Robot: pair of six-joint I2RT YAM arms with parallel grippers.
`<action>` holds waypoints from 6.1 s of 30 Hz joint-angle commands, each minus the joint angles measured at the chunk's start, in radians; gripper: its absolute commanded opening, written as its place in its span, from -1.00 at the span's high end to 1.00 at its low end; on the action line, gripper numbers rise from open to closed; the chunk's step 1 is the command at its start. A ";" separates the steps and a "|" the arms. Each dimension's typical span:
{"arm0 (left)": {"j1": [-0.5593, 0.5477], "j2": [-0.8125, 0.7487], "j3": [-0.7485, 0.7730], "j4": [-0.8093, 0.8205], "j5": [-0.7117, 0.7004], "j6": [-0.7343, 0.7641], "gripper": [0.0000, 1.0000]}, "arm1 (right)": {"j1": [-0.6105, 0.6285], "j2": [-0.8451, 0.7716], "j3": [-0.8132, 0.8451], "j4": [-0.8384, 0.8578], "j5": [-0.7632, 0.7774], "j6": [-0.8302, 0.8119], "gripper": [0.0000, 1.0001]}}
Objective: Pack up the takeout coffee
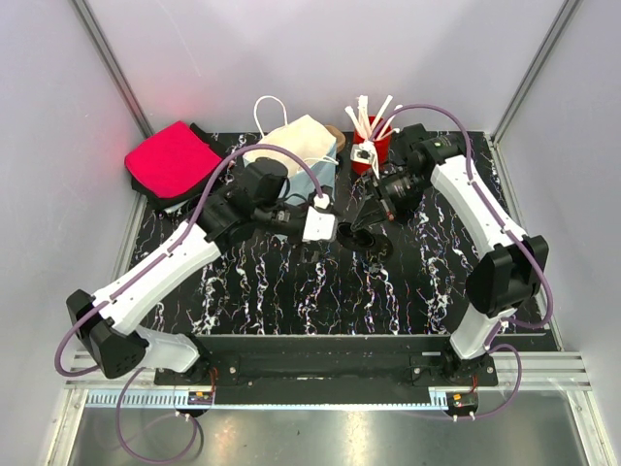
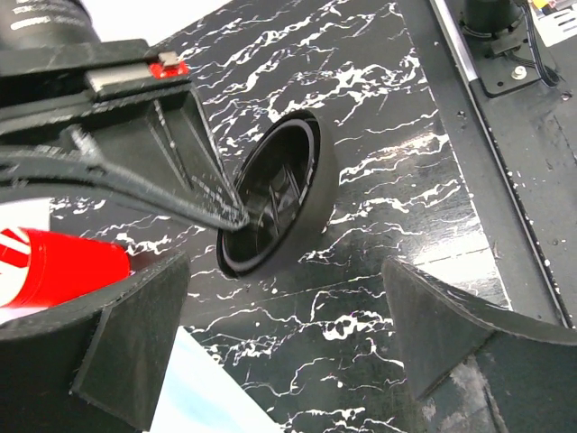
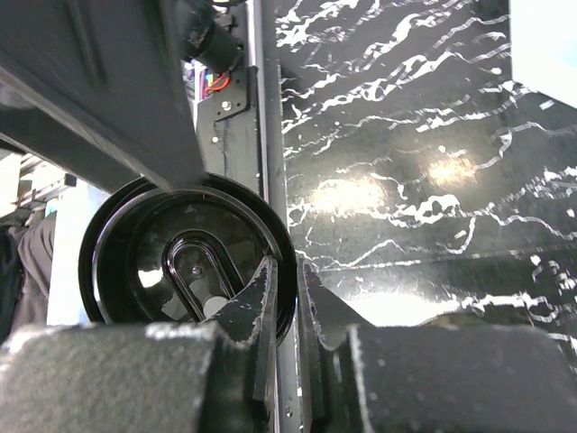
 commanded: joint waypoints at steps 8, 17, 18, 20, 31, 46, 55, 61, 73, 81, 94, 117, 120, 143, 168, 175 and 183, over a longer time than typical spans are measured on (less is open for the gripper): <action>-0.025 0.030 0.002 0.040 -0.007 0.026 -0.68 | 0.038 -0.002 0.031 -0.225 -0.087 -0.091 0.70; -0.033 0.045 0.007 0.052 -0.019 0.002 -0.49 | 0.050 -0.010 0.035 -0.268 -0.100 -0.131 0.71; -0.033 0.047 0.007 0.052 -0.021 0.000 -0.48 | 0.051 -0.010 0.036 -0.271 -0.103 -0.134 0.71; -0.036 0.051 0.007 0.052 -0.021 0.000 -0.41 | 0.053 -0.013 0.037 -0.280 -0.106 -0.140 0.71; -0.048 0.073 0.025 0.054 -0.041 -0.018 0.23 | 0.062 -0.033 0.031 -0.293 -0.103 -0.157 0.72; -0.051 0.035 -0.012 0.048 -0.022 -0.101 0.37 | -0.010 -0.085 0.115 -0.107 0.121 0.027 -0.35; -0.051 0.014 -0.048 0.051 -0.042 -0.189 0.71 | -0.039 -0.332 -0.013 0.131 0.492 0.110 -0.39; -0.051 0.083 -0.039 0.046 -0.045 -0.322 0.87 | -0.022 -0.545 -0.145 0.209 0.667 0.046 -0.48; 0.007 0.410 0.241 -0.070 0.168 -0.615 1.00 | 0.188 -0.818 -0.422 0.226 0.842 -0.154 -0.51; 0.097 0.637 0.473 -0.079 0.412 -0.877 1.00 | 0.300 -0.835 -0.512 0.283 0.894 -0.166 -0.43; 0.084 0.627 0.415 0.039 0.467 -1.043 1.00 | 0.521 -0.723 -0.517 0.398 1.049 -0.208 -0.24; 0.077 0.627 0.390 0.095 0.495 -1.097 1.00 | 0.602 -0.692 -0.664 0.530 1.140 -0.212 -0.11; 0.076 0.625 0.387 0.098 0.495 -1.098 1.00 | 0.602 -0.691 -0.673 0.548 1.157 -0.215 -0.04; 0.076 0.608 0.380 0.109 0.501 -1.104 0.93 | 0.616 -0.692 -0.702 0.560 1.206 -0.232 0.88; 0.162 0.450 0.515 -0.048 0.154 -0.802 -0.98 | 0.489 -0.847 -0.449 0.295 1.011 -0.097 1.00; 0.114 0.251 0.203 0.284 -0.007 -0.877 -0.98 | 0.368 -0.880 -0.504 0.329 1.005 -0.077 1.00; -0.030 0.180 0.069 0.287 -0.231 -0.778 -0.98 | 0.263 -0.786 -0.511 0.372 0.971 -0.050 1.00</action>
